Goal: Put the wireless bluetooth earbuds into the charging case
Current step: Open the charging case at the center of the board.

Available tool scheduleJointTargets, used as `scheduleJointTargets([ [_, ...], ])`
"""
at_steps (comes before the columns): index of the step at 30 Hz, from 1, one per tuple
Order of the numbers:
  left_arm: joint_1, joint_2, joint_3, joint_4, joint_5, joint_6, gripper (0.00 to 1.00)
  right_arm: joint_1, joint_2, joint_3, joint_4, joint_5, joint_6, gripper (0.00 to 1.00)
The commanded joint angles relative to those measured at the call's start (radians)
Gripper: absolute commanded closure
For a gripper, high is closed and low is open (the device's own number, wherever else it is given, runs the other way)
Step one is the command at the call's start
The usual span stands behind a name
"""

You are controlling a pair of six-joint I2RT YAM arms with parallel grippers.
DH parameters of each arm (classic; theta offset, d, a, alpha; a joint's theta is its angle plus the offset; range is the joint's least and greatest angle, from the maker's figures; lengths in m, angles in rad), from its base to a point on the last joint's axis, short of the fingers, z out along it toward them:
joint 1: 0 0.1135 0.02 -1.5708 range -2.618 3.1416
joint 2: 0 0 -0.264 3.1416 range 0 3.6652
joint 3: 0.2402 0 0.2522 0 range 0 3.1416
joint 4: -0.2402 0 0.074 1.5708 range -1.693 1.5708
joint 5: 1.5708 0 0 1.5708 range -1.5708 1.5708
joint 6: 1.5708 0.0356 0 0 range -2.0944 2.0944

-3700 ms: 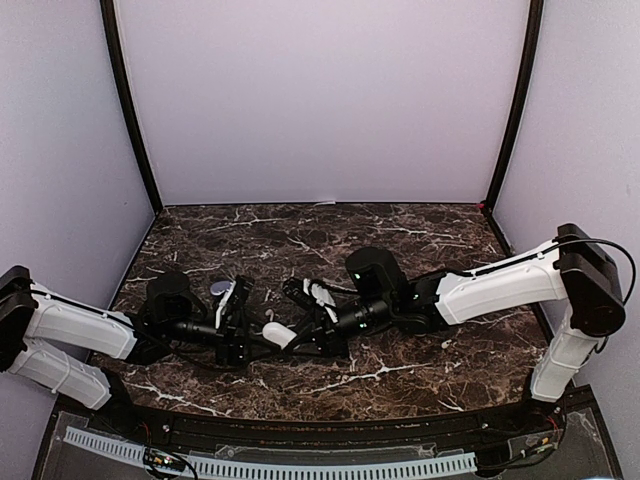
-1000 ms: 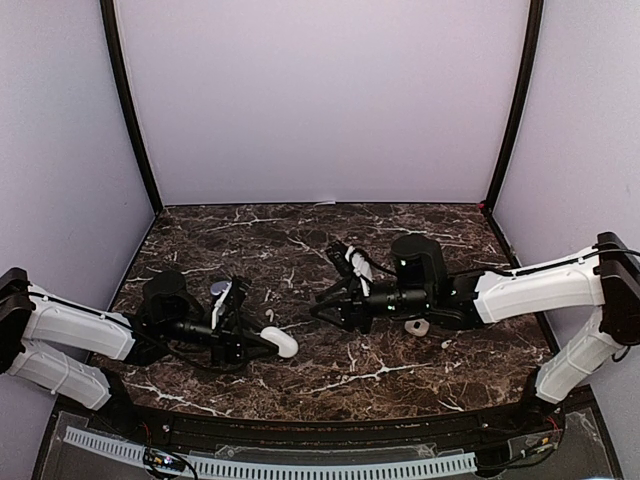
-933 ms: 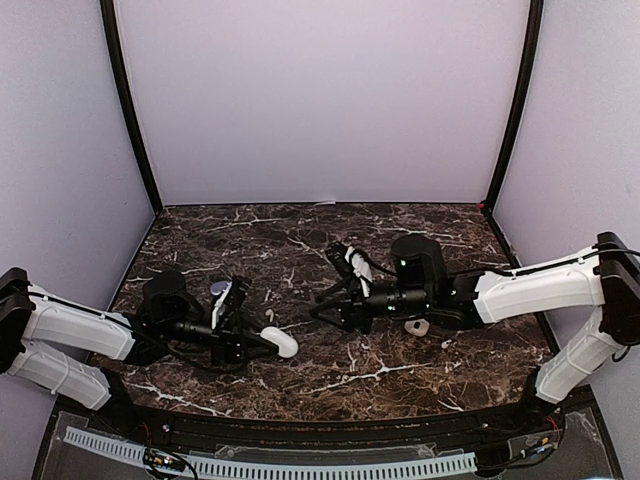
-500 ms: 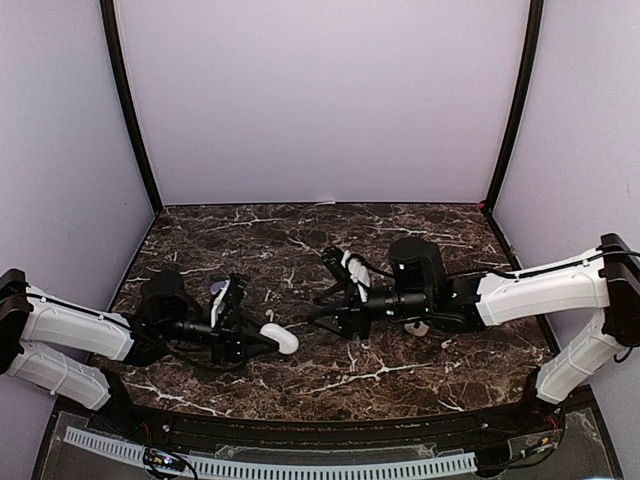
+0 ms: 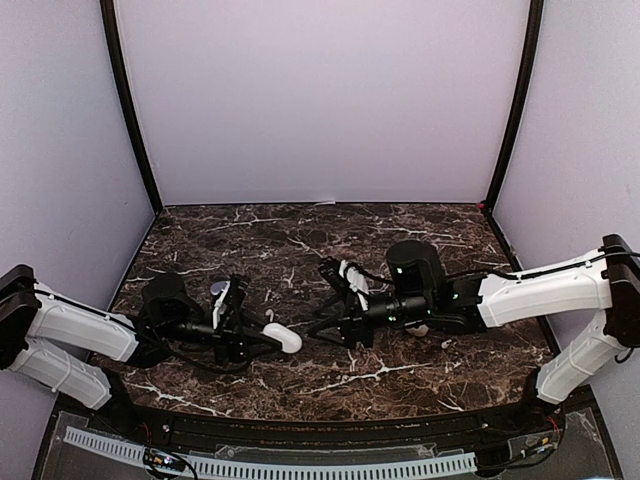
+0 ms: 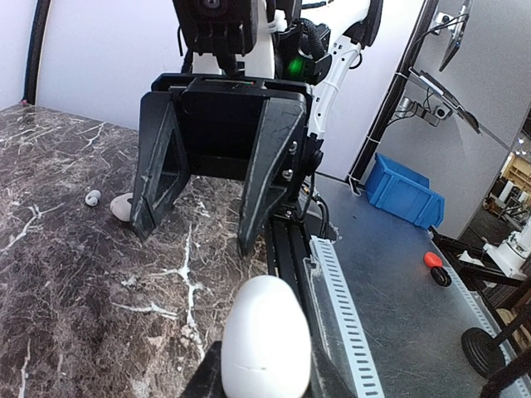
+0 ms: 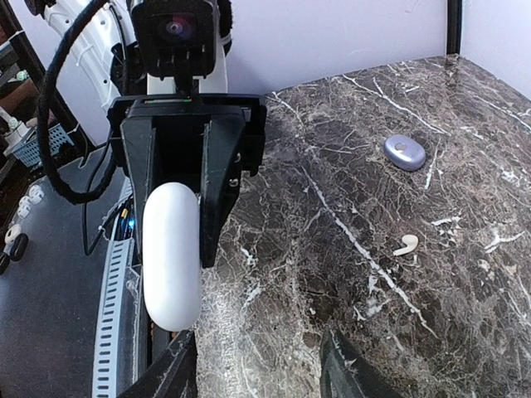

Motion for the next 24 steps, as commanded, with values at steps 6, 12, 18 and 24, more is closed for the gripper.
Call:
scheduleJointTargets([
  [6, -0.014, 0.039, 0.023, 0.068, -0.005, 0.031, 0.85, 0.017, -0.006, 0.027, -0.006, -0.033, -0.008, 0.51],
  [12, -0.019, 0.063, 0.033, 0.083, 0.001, 0.033, 0.85, 0.020, -0.002, 0.027, -0.019, -0.060, -0.004, 0.51],
  [18, -0.023, 0.066, 0.031, 0.089, -0.003, 0.030, 0.85, 0.026, -0.007, 0.017, -0.019, -0.072, 0.011, 0.51],
  [24, -0.029, 0.073, 0.031, 0.096, -0.005, 0.021, 0.85, 0.038, -0.003, 0.019, -0.024, -0.072, 0.020, 0.53],
])
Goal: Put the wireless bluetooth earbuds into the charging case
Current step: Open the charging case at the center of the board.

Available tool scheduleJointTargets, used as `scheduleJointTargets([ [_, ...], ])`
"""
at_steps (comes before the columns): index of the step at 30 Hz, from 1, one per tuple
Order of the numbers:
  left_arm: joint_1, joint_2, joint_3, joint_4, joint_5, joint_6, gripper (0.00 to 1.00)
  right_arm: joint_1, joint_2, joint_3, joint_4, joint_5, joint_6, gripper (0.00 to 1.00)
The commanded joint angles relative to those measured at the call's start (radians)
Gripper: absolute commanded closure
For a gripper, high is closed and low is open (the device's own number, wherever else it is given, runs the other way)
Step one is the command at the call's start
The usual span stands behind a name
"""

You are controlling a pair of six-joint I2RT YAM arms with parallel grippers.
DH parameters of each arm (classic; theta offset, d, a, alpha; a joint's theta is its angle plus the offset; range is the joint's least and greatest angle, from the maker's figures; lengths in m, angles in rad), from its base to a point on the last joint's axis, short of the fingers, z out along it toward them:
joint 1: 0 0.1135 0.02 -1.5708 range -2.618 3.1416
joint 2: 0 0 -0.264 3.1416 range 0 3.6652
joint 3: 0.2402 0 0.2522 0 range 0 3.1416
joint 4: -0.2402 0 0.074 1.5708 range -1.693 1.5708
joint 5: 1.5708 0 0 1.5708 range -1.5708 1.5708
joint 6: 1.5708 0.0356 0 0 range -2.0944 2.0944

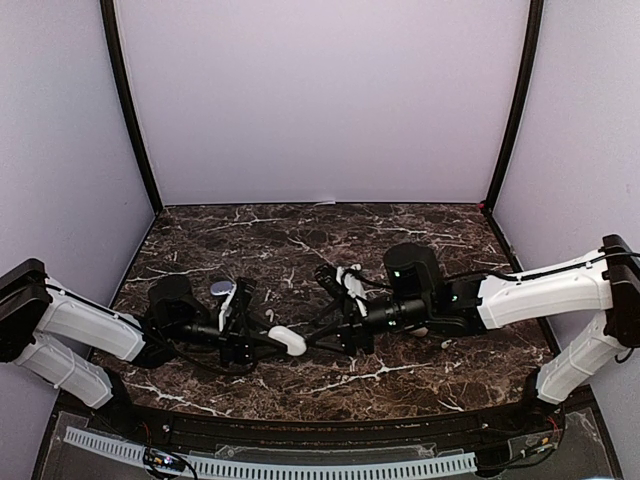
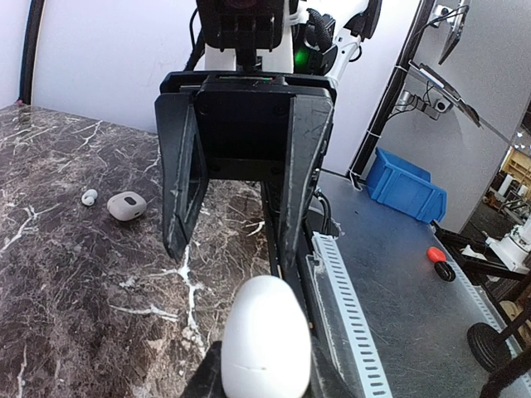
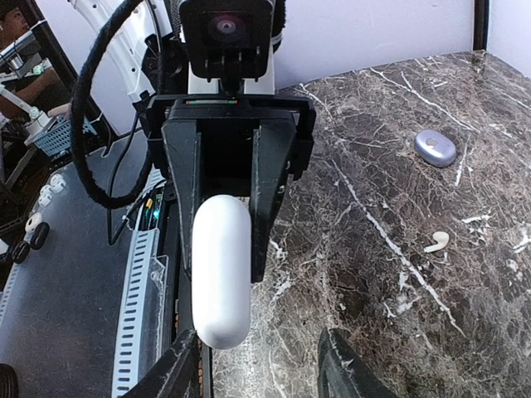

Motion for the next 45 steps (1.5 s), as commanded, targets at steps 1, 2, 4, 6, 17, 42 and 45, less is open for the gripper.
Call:
scheduleJointTargets([
  [1, -0.011, 0.004, 0.016, 0.055, 0.002, 0.002, 0.85, 0.018, -0.003, 0.015, 0.002, -0.018, 0.012, 0.53],
  [2, -0.013, 0.004, 0.014, 0.061, 0.000, 0.001, 0.85, 0.019, -0.004, 0.015, 0.002, -0.020, 0.013, 0.53],
  [4, -0.015, 0.004, 0.012, 0.066, -0.002, -0.002, 0.85, 0.019, -0.002, 0.014, 0.004, -0.025, 0.013, 0.53],
  [6, -0.018, 0.003, 0.013, 0.068, -0.001, -0.004, 0.85, 0.019, 0.005, 0.018, 0.002, -0.041, 0.011, 0.53],
  [17, -0.023, -0.001, 0.018, 0.042, 0.026, -0.001, 0.85, 0.020, 0.065, 0.072, 0.008, -0.145, -0.002, 0.54],
  [42, -0.035, 0.007, 0.029, 0.013, 0.050, 0.017, 0.86, 0.015, 0.108, 0.126, -0.014, -0.062, 0.021, 0.62],
  [45, -0.035, 0.004, 0.026, 0.011, 0.051, 0.017, 0.86, 0.009, 0.103, 0.121, -0.019, -0.056, 0.024, 0.66],
])
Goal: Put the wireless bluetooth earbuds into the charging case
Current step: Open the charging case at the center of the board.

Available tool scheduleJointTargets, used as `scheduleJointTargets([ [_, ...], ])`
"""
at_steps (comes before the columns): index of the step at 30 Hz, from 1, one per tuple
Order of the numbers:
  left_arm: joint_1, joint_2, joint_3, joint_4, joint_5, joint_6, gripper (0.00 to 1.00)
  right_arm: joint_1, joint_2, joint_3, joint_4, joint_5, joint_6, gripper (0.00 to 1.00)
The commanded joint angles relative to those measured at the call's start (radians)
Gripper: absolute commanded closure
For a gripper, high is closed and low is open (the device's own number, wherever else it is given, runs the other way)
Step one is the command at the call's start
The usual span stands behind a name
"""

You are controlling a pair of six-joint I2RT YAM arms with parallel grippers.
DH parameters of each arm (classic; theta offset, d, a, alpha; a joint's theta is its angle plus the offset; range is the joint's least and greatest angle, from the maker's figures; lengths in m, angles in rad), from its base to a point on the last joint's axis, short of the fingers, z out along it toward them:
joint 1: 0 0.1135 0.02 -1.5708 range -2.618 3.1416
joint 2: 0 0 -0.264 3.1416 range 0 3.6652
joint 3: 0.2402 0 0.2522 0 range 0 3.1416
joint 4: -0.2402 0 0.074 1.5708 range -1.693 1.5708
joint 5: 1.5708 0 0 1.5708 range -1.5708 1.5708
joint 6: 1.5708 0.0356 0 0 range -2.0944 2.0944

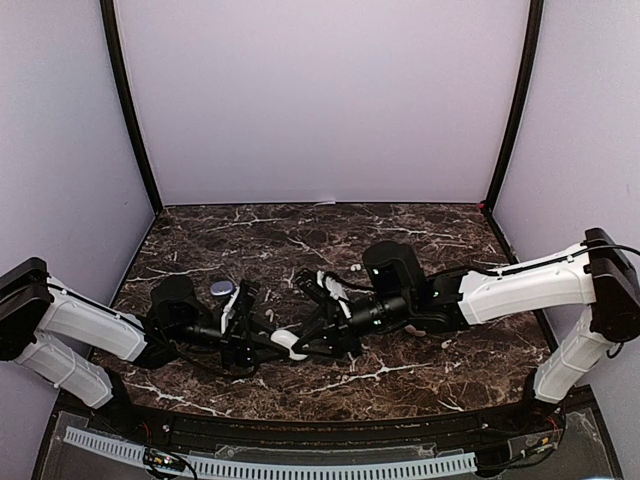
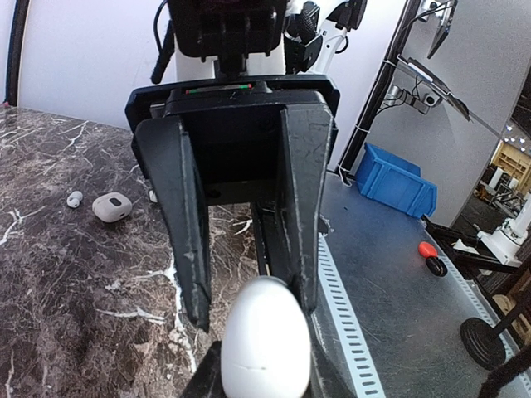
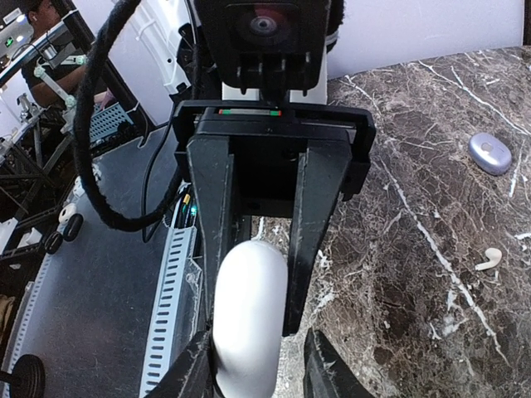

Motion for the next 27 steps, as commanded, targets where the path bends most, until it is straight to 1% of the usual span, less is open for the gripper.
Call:
scheduleJointTargets([
  [1, -0.012, -0.009, 0.015, 0.009, 0.031, 0.016, 0.85, -0.008, -0.004, 0.014, 0.011, 0.054, 0.009, 0.67],
  [5, -0.013, -0.009, 0.015, 0.009, 0.032, 0.014, 0.85, -0.014, -0.017, -0.001, 0.014, 0.066, 0.014, 0.70],
  [12, -0.015, -0.008, 0.015, 0.007, 0.031, 0.015, 0.86, -0.025, -0.029, -0.017, 0.020, 0.077, 0.023, 0.72],
  [27, -0.017, -0.008, 0.014, 0.004, 0.031, 0.016, 0.85, -0.048, -0.043, -0.036, 0.022, 0.092, 0.023, 0.74],
])
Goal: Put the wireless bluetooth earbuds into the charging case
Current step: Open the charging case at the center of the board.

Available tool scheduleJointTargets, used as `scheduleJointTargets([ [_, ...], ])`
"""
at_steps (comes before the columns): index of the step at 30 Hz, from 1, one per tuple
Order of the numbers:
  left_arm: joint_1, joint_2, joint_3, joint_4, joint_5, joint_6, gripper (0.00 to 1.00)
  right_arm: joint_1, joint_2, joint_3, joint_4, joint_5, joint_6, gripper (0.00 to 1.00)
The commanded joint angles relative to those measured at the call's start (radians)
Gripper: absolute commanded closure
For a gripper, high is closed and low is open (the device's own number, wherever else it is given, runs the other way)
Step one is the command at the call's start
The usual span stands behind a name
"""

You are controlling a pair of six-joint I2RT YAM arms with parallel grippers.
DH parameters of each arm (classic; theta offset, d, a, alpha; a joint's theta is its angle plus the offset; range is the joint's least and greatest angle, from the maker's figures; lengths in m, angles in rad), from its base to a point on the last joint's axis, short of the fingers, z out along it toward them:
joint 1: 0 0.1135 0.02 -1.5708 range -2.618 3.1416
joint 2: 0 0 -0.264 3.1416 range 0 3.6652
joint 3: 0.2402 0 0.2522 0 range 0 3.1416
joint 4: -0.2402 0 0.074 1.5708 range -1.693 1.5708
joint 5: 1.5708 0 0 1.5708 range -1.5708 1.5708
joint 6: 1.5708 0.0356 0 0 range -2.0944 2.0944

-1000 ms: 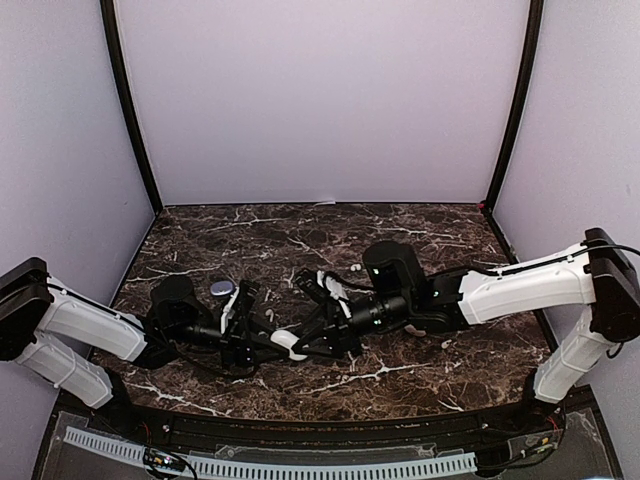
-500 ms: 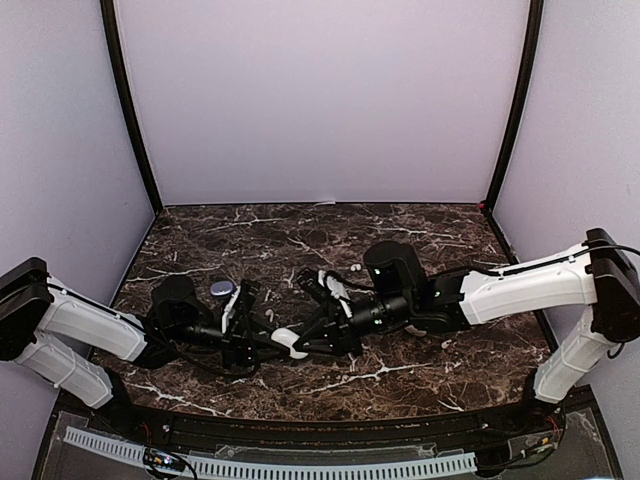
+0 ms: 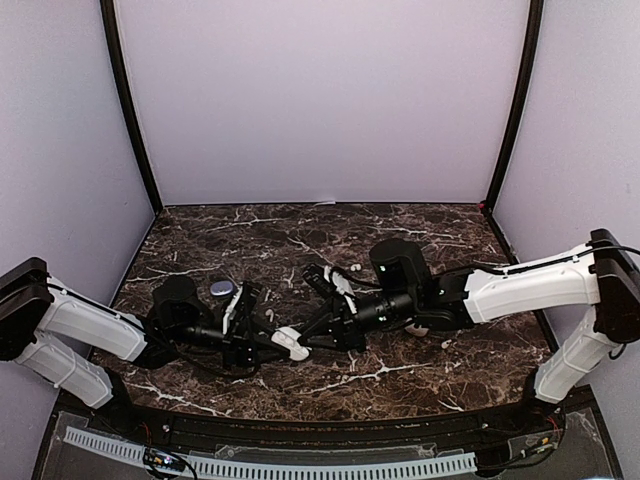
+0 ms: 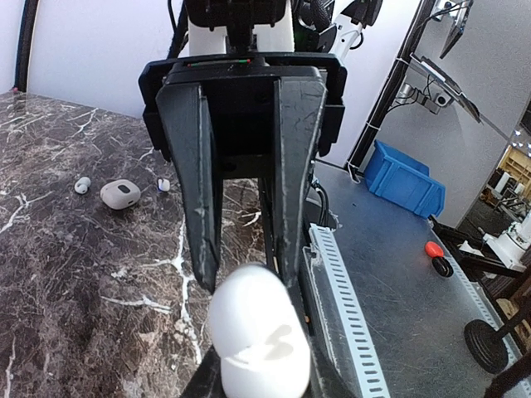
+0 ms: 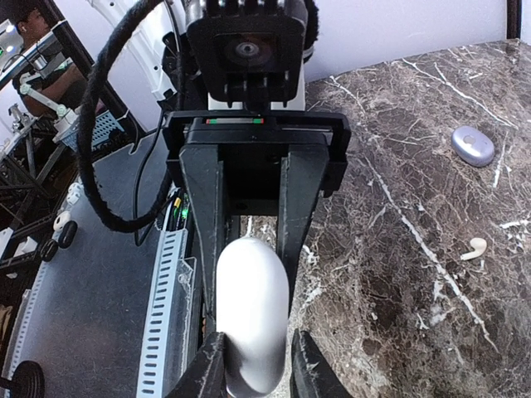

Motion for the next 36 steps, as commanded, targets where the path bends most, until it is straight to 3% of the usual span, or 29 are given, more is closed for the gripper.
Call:
scheduleJointTargets([
  [1, -0.017, -0.008, 0.015, 0.037, 0.059, 0.014, 0.86, -0.027, -0.019, -0.016, 0.023, 0.076, 0.004, 0.74],
  [26, -0.018, -0.008, 0.016, 0.034, 0.055, 0.010, 0.86, -0.042, -0.030, -0.025, 0.020, 0.087, -0.002, 0.75],
  [36, -0.018, 0.009, 0.025, 0.026, 0.027, -0.003, 0.86, -0.042, -0.032, -0.029, 0.016, 0.057, -0.027, 0.67],
])
